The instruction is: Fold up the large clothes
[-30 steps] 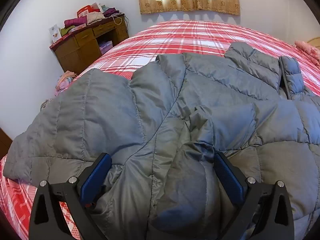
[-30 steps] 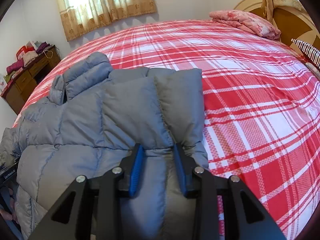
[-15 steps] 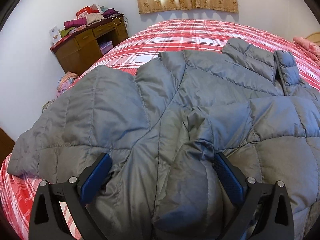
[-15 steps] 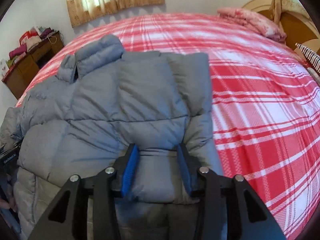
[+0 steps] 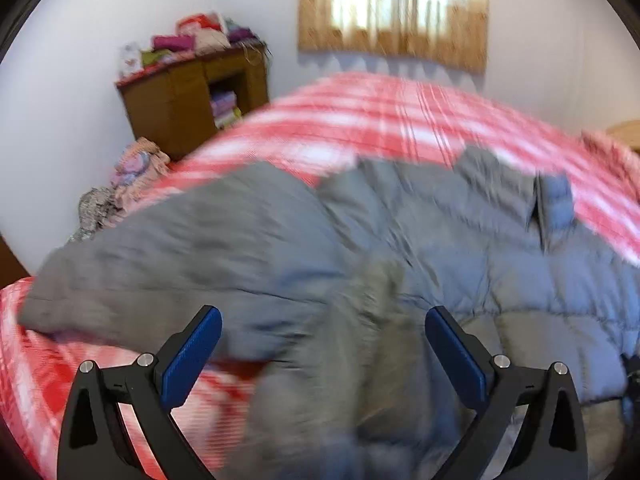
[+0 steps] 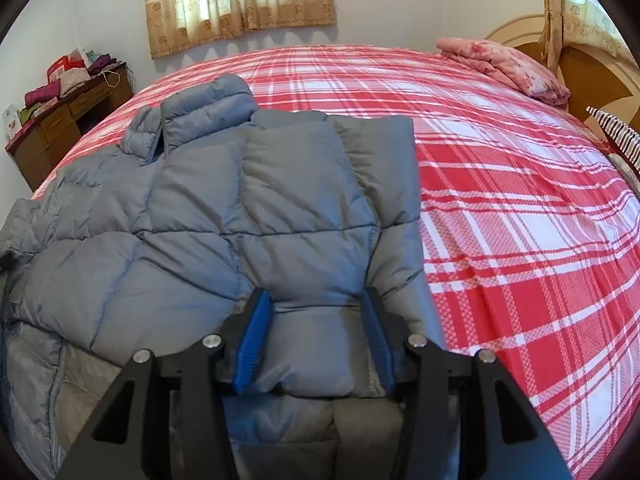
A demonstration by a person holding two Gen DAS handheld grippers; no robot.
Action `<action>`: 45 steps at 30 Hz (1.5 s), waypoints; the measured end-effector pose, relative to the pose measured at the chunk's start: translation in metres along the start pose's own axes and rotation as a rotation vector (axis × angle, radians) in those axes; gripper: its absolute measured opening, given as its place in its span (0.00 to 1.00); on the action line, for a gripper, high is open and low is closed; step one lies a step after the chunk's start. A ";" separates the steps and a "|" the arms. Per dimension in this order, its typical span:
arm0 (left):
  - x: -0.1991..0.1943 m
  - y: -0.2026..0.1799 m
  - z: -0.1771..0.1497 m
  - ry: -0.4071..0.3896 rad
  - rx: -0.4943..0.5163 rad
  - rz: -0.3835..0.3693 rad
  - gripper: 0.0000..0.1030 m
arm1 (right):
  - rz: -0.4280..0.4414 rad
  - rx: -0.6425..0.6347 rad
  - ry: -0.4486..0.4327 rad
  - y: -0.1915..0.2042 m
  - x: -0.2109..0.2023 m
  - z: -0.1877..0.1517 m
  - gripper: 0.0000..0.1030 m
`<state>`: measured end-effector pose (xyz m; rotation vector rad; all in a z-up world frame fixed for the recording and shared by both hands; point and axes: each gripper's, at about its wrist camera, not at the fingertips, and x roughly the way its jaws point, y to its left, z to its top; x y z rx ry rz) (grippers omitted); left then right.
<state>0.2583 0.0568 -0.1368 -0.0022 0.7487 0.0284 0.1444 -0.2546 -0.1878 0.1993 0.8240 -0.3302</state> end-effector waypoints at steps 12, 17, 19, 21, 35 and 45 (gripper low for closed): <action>-0.031 0.177 0.006 0.002 -0.141 0.302 0.99 | 0.024 -0.023 -0.128 0.021 -0.065 -0.003 0.77; -0.020 0.249 -0.002 0.032 -0.281 0.400 0.99 | 0.063 -0.061 -0.171 0.037 -0.093 -0.011 0.77; -0.011 0.264 -0.004 0.052 -0.309 0.444 0.99 | 0.076 -0.068 -0.181 0.043 -0.099 -0.014 0.77; 0.000 0.275 -0.010 0.084 -0.348 0.458 0.99 | 0.088 -0.076 -0.180 0.045 -0.103 -0.017 0.77; 0.041 0.278 -0.030 0.113 -0.456 0.245 0.25 | 0.080 -0.062 -0.163 0.041 -0.108 -0.025 0.77; 0.003 0.234 0.008 -0.049 -0.331 0.230 0.18 | 0.085 -0.018 -0.161 0.031 -0.112 -0.026 0.77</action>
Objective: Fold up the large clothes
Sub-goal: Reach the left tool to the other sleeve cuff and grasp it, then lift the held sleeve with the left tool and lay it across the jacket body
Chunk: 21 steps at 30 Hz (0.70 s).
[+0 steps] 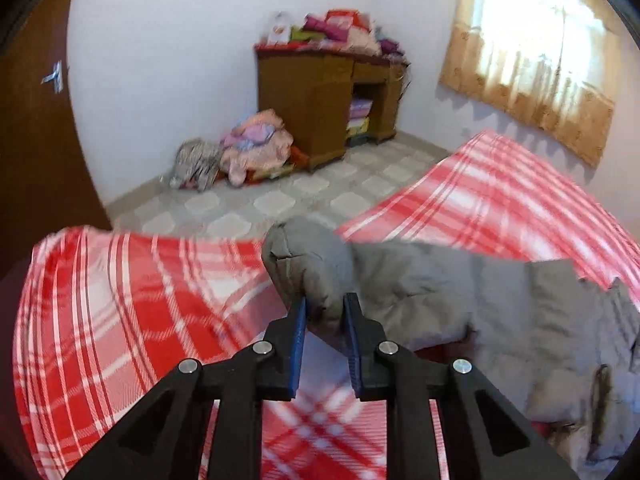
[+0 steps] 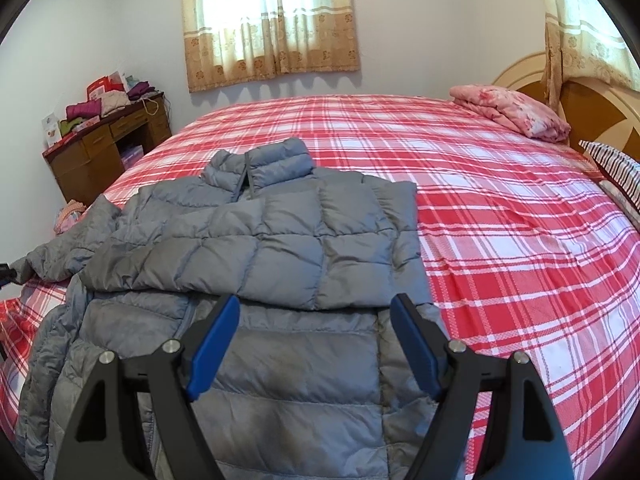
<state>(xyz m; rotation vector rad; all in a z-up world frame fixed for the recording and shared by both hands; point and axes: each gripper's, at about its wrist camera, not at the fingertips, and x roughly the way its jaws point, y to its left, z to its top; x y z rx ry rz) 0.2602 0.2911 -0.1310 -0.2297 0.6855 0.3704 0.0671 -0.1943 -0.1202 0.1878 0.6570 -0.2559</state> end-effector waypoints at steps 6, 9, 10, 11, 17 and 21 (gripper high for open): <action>-0.044 -0.038 0.019 -0.117 0.073 -0.099 0.17 | 0.003 0.022 0.000 -0.003 -0.001 -0.001 0.77; -0.067 -0.068 0.021 -0.157 0.111 -0.182 0.16 | 0.009 0.033 0.001 -0.004 -0.001 0.000 0.77; -0.072 -0.078 0.022 -0.163 0.126 -0.205 0.16 | 0.012 0.035 0.000 -0.004 -0.001 0.000 0.77; -0.083 -0.097 0.019 -0.181 0.163 -0.249 0.16 | 0.013 0.037 0.000 -0.004 -0.001 0.000 0.77; -0.106 -0.152 0.000 -0.157 0.195 -0.351 0.16 | 0.037 0.028 -0.002 0.001 -0.003 0.002 0.77; -0.075 -0.134 -0.004 0.003 0.031 -0.426 0.17 | 0.043 0.018 -0.004 0.001 -0.003 0.002 0.77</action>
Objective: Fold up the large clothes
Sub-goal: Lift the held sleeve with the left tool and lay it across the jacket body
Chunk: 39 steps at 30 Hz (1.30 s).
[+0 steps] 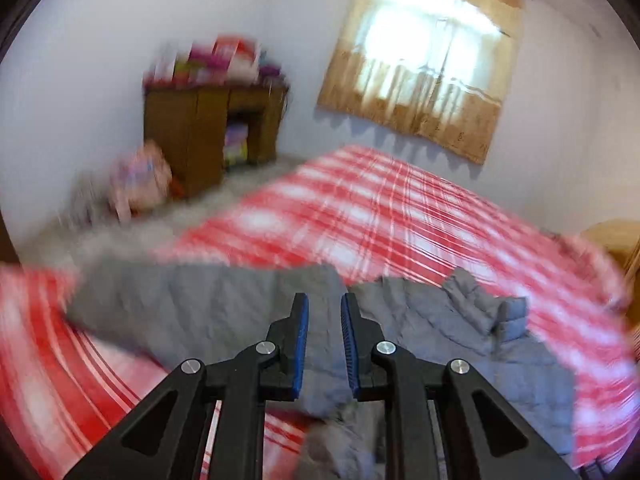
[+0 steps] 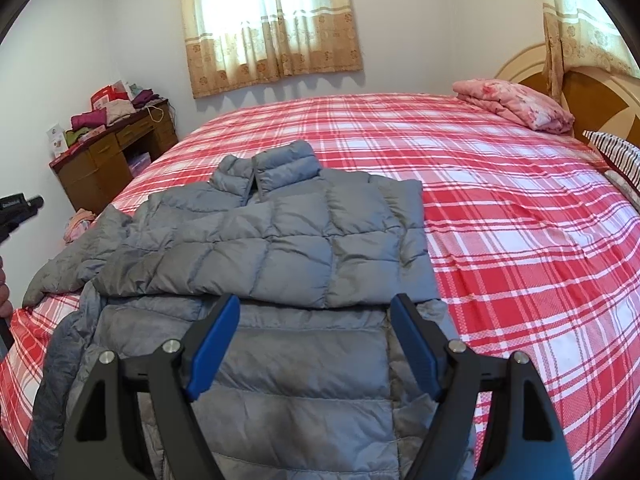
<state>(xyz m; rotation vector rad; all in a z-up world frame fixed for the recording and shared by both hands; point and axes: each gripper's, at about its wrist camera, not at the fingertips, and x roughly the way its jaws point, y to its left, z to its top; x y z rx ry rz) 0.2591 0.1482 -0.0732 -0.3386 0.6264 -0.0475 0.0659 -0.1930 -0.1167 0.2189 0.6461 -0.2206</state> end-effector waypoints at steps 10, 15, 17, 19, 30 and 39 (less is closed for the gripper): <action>0.013 0.112 -0.013 0.131 -0.211 0.024 0.70 | 0.019 0.028 0.006 -0.002 0.008 0.000 0.77; 0.010 0.160 -0.011 0.098 -0.328 0.139 0.88 | 0.029 0.041 0.014 0.001 0.014 0.000 0.77; 0.017 0.171 -0.011 0.100 -0.369 0.261 0.88 | 0.035 0.038 0.019 0.003 0.016 0.001 0.77; 0.032 0.178 -0.012 0.154 -0.421 0.283 0.88 | 0.029 0.026 0.013 0.005 0.016 0.001 0.77; 0.074 0.161 -0.019 0.125 -0.468 0.287 0.49 | -0.001 0.006 0.023 0.003 0.022 0.004 0.77; 0.066 0.127 0.010 0.026 -0.306 0.191 0.13 | -0.010 0.034 0.028 -0.004 0.023 0.002 0.77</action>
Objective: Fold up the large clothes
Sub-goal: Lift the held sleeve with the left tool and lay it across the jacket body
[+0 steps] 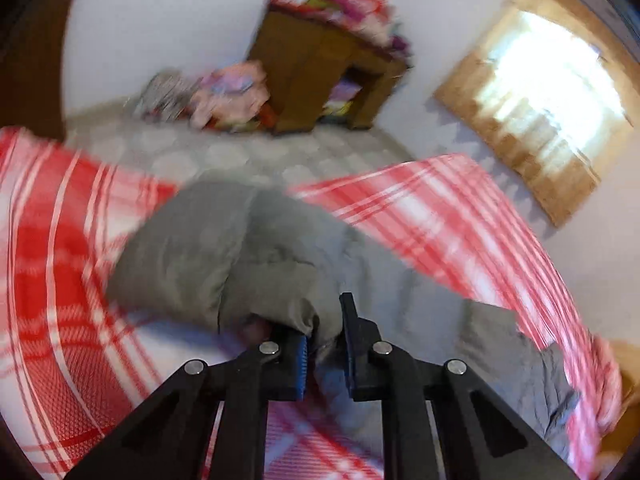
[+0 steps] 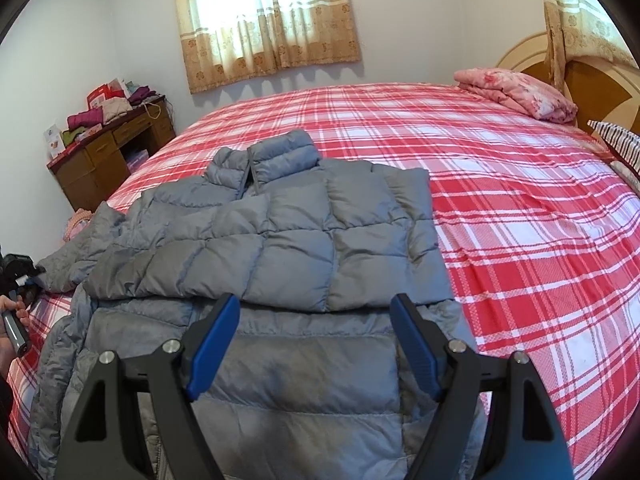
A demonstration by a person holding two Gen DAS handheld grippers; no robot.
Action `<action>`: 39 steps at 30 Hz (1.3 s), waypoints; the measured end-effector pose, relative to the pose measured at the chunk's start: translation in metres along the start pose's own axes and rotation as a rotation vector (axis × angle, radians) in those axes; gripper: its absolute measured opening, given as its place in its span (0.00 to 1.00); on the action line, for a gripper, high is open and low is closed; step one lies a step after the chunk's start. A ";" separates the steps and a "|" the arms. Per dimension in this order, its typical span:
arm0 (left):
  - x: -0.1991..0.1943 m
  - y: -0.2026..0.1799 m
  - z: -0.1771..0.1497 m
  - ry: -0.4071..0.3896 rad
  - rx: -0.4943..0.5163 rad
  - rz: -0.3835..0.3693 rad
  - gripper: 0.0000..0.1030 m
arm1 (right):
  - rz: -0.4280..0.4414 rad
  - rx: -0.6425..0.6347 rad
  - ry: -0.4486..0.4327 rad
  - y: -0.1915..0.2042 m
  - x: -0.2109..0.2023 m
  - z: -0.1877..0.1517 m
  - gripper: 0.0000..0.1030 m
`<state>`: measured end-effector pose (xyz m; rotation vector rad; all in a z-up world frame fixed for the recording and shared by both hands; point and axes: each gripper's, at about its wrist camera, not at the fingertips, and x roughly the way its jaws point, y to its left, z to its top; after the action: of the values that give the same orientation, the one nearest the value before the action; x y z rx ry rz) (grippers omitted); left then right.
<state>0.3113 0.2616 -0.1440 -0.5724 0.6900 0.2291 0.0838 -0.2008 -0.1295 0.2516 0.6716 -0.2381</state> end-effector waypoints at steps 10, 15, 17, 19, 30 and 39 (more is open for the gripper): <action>-0.069 -0.135 -0.048 -0.118 0.420 -0.237 0.13 | -0.009 0.048 0.001 -0.016 -0.003 0.001 0.77; -0.096 -0.210 -0.122 -0.153 0.720 -0.319 0.13 | -0.005 0.082 0.010 -0.026 -0.002 0.001 0.77; -0.101 -0.228 -0.149 -0.155 0.805 -0.344 0.13 | -0.007 0.088 0.012 -0.029 -0.002 0.001 0.77; -0.100 -0.242 -0.180 -0.141 0.893 -0.356 0.13 | -0.007 0.089 0.013 -0.032 -0.002 0.001 0.77; -0.083 -0.263 -0.295 0.006 1.293 -0.300 0.14 | 0.005 0.109 0.018 -0.043 -0.001 0.005 0.77; -0.123 -0.232 -0.320 -0.021 1.385 -0.360 0.43 | 0.006 0.124 0.022 -0.048 -0.007 0.011 0.77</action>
<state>0.1363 -0.1131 -0.1660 0.6388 0.5582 -0.5704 0.0701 -0.2488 -0.1240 0.3758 0.6782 -0.2717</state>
